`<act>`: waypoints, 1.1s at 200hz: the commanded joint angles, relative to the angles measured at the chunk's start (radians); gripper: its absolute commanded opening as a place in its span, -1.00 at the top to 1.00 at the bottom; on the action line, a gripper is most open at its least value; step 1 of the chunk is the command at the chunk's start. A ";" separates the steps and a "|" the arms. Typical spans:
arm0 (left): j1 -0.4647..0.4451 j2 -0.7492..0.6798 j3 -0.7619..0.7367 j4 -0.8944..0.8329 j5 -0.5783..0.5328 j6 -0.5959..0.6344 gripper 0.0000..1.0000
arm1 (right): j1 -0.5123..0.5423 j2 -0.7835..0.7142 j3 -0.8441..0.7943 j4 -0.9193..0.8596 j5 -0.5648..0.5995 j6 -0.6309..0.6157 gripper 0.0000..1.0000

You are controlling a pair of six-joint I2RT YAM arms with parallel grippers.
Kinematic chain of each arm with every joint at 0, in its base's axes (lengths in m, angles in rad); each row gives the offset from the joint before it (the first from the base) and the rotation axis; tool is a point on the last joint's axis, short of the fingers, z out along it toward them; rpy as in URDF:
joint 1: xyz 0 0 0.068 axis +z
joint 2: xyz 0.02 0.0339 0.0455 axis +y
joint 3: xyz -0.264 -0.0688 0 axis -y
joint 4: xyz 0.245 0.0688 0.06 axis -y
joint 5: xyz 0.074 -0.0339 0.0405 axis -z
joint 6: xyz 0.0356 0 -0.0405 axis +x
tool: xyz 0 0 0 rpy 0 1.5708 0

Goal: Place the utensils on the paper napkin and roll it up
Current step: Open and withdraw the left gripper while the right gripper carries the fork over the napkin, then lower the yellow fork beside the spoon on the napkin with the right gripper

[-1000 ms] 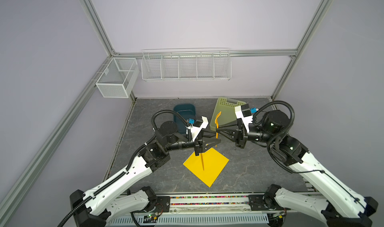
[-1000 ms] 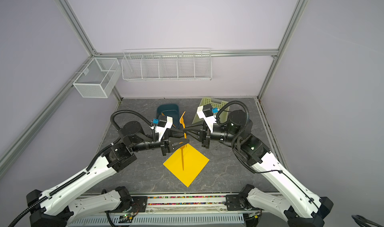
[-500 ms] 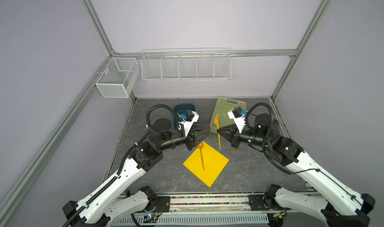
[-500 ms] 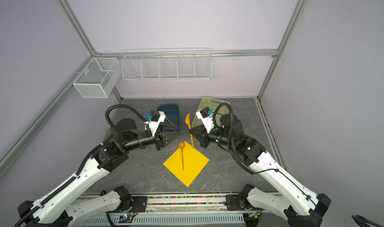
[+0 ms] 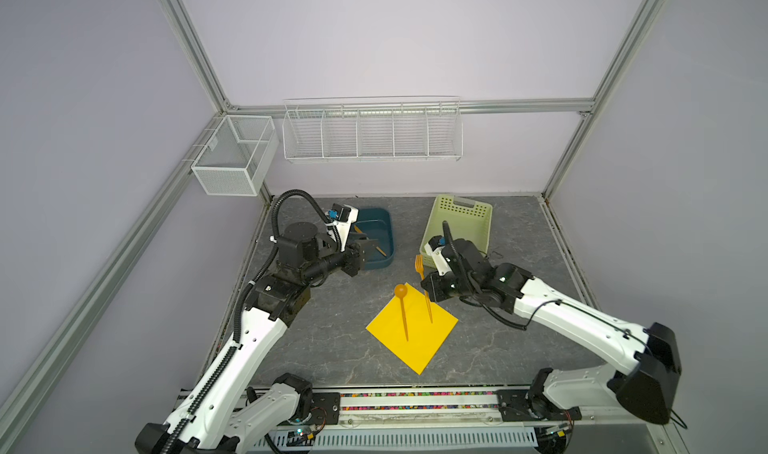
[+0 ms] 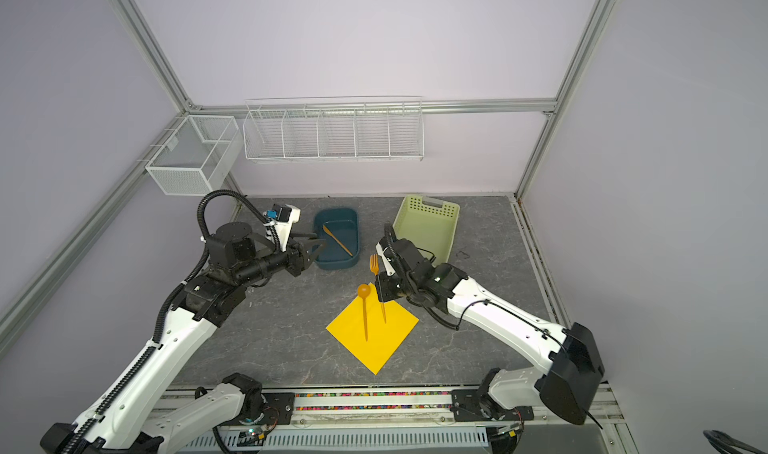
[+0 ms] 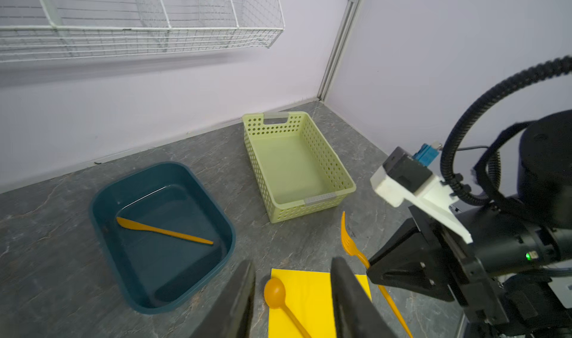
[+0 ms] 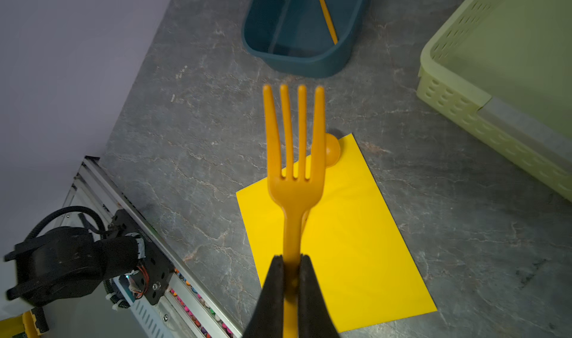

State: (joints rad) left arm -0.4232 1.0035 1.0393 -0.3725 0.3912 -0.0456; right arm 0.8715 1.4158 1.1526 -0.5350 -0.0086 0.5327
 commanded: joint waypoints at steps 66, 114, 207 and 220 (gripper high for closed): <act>0.012 0.008 -0.037 -0.090 -0.123 0.136 0.19 | 0.017 0.266 0.082 -0.058 0.095 0.233 0.86; 0.011 -0.003 -0.055 -0.114 -0.252 0.075 0.20 | 0.002 0.417 0.181 -0.141 0.079 0.210 0.86; 0.012 -0.006 -0.074 -0.087 -0.246 0.015 0.20 | -0.025 0.540 0.265 -0.202 0.030 0.199 0.81; 0.011 -0.006 -0.073 -0.091 -0.248 0.015 0.21 | -0.029 0.551 0.276 -0.210 0.029 0.200 0.80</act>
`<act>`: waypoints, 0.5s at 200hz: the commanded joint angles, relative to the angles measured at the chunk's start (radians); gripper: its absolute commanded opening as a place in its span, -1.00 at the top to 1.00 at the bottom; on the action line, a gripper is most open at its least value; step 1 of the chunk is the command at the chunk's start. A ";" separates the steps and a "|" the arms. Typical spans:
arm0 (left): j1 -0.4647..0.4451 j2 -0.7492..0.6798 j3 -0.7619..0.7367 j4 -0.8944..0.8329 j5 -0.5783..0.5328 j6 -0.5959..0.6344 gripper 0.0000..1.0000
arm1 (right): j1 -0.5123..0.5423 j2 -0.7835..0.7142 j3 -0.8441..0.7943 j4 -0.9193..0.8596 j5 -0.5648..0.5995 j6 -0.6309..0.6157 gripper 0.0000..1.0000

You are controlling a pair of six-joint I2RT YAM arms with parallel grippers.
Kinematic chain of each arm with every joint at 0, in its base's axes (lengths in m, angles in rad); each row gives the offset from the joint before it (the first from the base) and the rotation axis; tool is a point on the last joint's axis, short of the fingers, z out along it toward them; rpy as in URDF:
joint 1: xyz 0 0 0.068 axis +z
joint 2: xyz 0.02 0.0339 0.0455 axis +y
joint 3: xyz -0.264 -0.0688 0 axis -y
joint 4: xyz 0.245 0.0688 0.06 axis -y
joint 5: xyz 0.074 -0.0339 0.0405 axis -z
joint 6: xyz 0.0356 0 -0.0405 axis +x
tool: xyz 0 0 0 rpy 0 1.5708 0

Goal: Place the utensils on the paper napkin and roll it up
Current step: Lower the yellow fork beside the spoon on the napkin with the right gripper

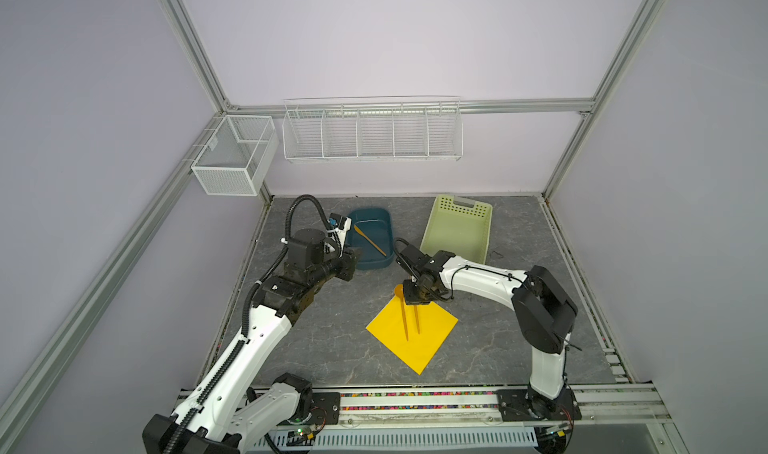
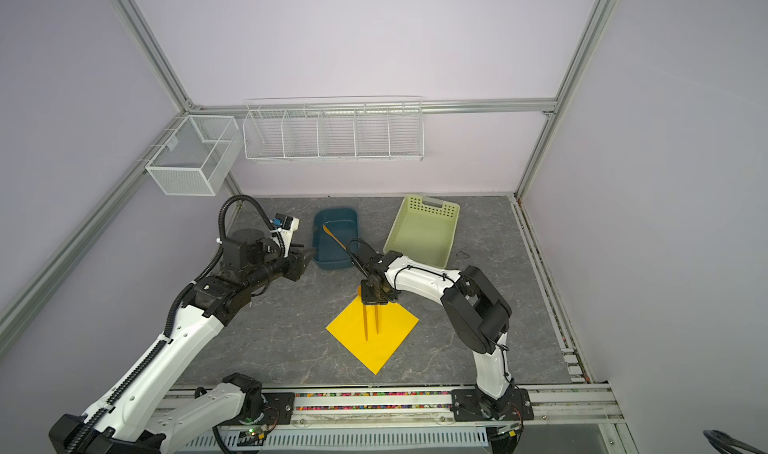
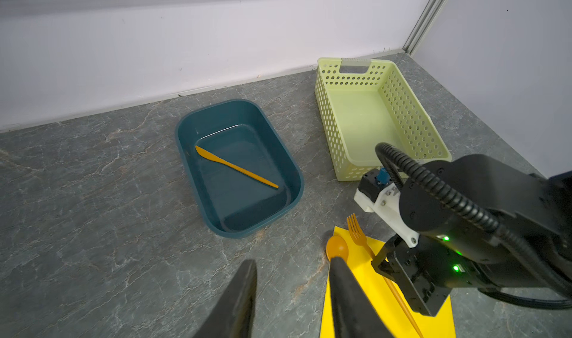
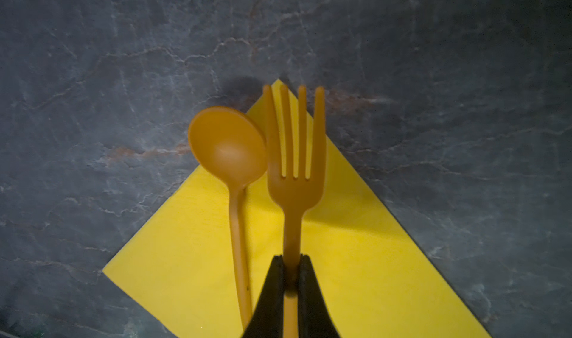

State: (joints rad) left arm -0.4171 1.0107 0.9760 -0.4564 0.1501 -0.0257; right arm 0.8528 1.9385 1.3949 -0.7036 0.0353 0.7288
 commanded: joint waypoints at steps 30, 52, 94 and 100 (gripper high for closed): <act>0.006 -0.024 -0.012 -0.007 -0.012 -0.002 0.21 | -0.015 0.055 0.060 -0.057 -0.030 0.002 0.78; 0.005 -0.030 -0.016 -0.005 -0.017 -0.001 0.21 | -0.020 0.069 0.071 -0.061 -0.035 0.004 0.77; 0.006 -0.032 -0.016 -0.004 -0.011 -0.001 0.21 | -0.025 0.080 0.075 -0.062 -0.037 0.013 0.76; 0.006 -0.031 -0.017 -0.004 -0.012 -0.001 0.21 | -0.026 0.083 0.075 -0.060 -0.039 0.014 0.76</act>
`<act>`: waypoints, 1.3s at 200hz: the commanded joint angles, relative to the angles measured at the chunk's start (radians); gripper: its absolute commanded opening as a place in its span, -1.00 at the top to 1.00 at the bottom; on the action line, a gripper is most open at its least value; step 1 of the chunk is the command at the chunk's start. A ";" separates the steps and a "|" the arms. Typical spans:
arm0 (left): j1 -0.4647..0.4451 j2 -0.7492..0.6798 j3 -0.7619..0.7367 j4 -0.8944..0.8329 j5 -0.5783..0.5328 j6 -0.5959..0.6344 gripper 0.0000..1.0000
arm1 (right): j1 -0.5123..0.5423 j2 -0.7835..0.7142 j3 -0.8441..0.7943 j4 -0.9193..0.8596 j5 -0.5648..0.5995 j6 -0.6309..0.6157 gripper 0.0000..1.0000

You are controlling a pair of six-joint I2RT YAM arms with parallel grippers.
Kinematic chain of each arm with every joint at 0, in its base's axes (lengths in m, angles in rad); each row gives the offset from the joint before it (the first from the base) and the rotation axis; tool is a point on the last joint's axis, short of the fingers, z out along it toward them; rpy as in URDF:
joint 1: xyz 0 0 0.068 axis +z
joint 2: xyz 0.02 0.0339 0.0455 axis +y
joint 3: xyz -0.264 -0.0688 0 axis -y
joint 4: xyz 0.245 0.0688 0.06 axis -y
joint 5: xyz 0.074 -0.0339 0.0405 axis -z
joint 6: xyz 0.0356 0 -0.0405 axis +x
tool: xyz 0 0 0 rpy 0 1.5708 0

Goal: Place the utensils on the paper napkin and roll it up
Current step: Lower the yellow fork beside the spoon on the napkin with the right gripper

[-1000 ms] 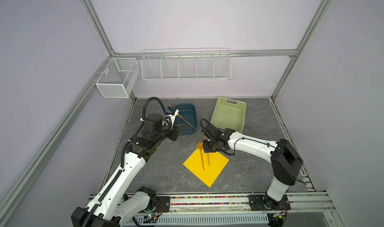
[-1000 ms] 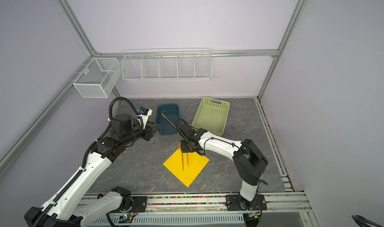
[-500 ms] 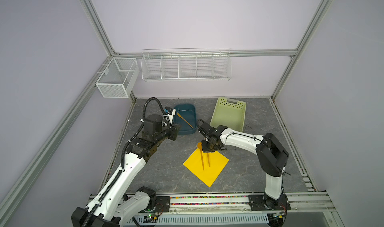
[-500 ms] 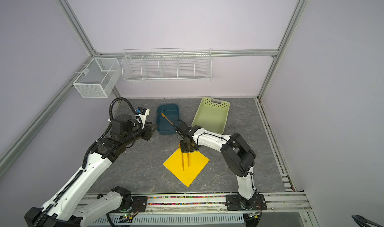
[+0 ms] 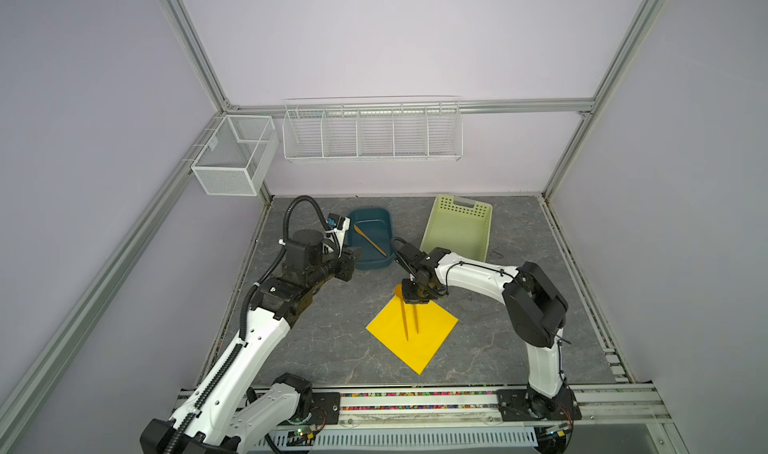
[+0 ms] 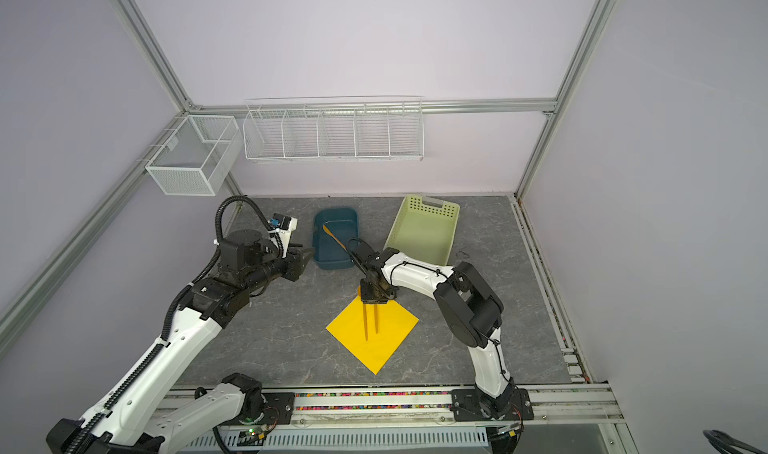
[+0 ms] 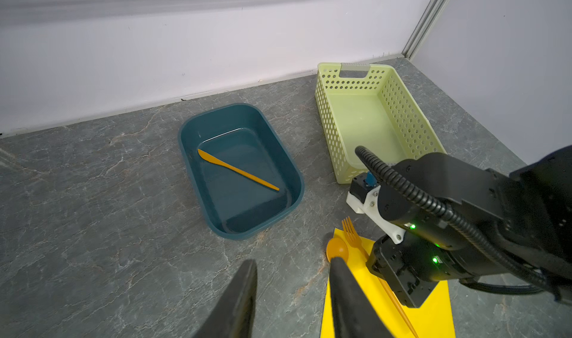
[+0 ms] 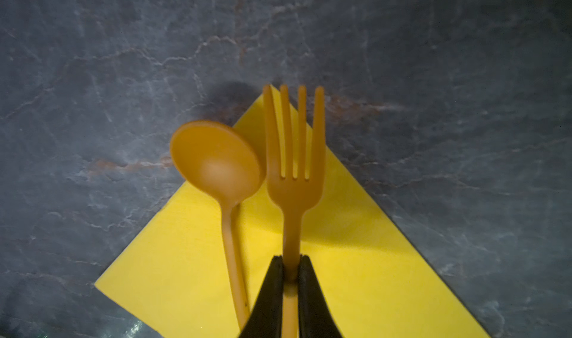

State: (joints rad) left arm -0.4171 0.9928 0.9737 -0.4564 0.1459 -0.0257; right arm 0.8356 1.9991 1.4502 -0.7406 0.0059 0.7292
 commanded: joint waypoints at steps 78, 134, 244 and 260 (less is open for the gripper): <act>0.005 -0.021 -0.015 -0.008 -0.016 0.000 0.21 | -0.010 0.041 0.021 -0.013 -0.036 0.016 0.75; 0.007 -0.028 -0.015 -0.006 -0.020 0.000 0.21 | -0.010 0.049 0.021 -0.011 -0.045 0.020 0.74; 0.006 -0.030 -0.017 -0.006 -0.026 0.001 0.21 | -0.009 0.057 0.016 0.004 -0.072 0.021 0.74; 0.006 -0.030 -0.016 -0.006 -0.026 0.001 0.21 | -0.009 0.055 0.014 0.004 -0.076 0.021 0.73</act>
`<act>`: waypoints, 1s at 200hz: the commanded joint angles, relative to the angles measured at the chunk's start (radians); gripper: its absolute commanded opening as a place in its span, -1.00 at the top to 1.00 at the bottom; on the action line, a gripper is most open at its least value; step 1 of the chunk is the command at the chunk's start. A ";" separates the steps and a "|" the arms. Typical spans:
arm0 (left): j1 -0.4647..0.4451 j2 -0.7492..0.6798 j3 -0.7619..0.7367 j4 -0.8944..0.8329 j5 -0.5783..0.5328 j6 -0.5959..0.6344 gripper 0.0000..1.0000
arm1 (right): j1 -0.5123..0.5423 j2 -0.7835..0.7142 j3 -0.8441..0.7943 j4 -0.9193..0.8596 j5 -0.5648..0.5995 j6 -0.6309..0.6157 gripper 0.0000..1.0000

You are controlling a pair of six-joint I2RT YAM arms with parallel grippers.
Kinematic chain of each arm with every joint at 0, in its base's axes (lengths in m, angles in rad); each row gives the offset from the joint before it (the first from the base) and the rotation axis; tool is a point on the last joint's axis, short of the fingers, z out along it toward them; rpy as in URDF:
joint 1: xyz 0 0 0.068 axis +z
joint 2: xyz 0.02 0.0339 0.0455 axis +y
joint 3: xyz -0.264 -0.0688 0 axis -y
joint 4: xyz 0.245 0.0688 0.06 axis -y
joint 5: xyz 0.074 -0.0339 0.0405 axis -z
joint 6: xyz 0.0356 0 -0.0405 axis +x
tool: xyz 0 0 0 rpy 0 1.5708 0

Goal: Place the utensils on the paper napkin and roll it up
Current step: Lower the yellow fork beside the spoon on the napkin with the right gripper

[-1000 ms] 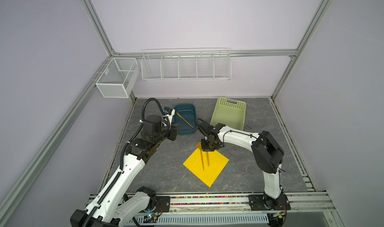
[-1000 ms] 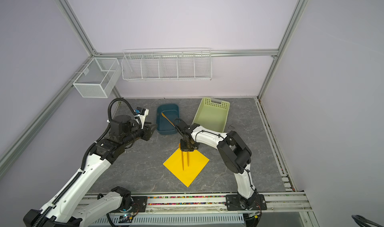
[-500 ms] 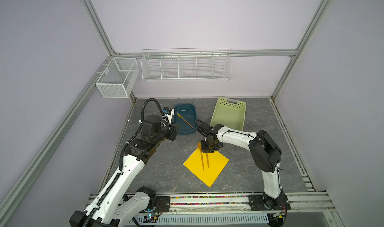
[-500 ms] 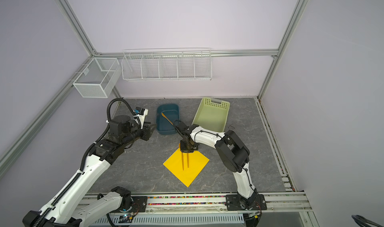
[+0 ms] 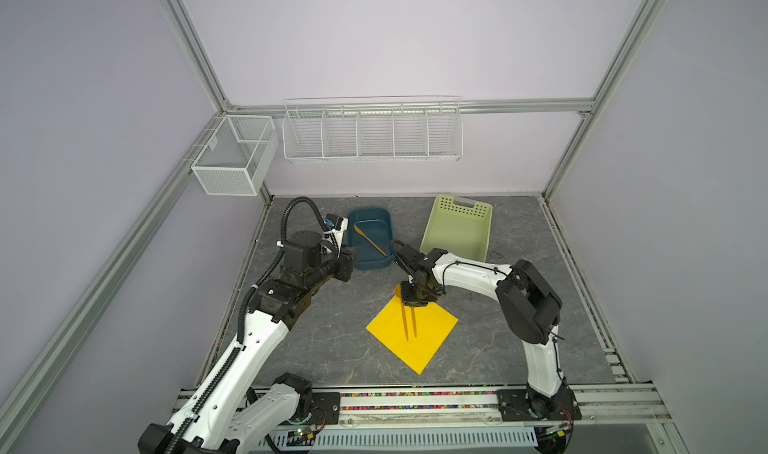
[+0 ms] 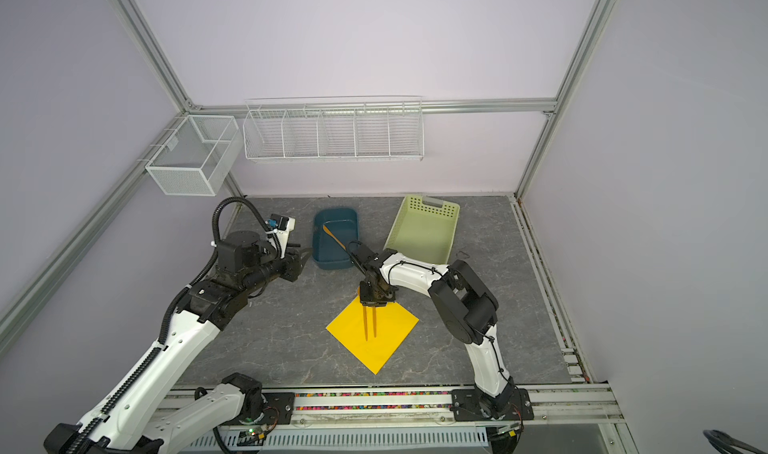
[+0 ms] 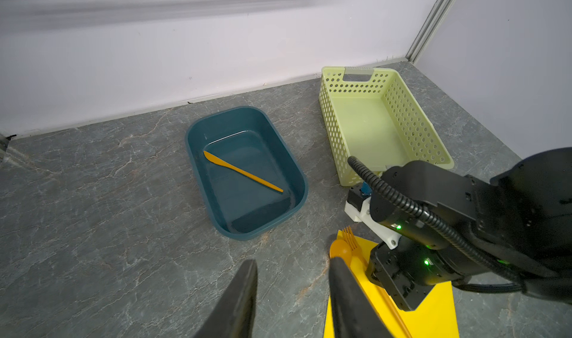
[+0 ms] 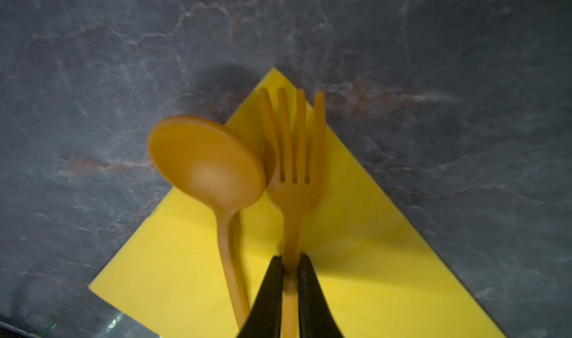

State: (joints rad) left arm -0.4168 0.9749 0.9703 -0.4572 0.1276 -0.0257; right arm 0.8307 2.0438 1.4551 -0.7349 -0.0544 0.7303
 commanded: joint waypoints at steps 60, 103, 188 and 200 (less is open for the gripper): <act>0.007 -0.009 -0.013 -0.005 -0.008 0.001 0.22 | -0.002 -0.004 0.003 0.000 -0.022 0.028 0.73; 0.009 -0.006 -0.011 -0.007 -0.008 0.001 0.22 | 0.001 -0.014 0.001 -0.003 -0.023 0.027 0.73; 0.013 0.000 -0.008 -0.008 0.000 0.000 0.21 | 0.007 -0.017 0.000 -0.008 -0.022 0.034 0.71; 0.015 -0.001 -0.008 -0.008 -0.001 0.000 0.21 | 0.008 -0.016 -0.002 -0.008 -0.024 0.035 0.70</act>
State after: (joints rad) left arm -0.4099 0.9752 0.9703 -0.4572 0.1280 -0.0257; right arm 0.8330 2.0438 1.4548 -0.7349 -0.0696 0.7387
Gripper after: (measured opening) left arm 0.393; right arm 0.146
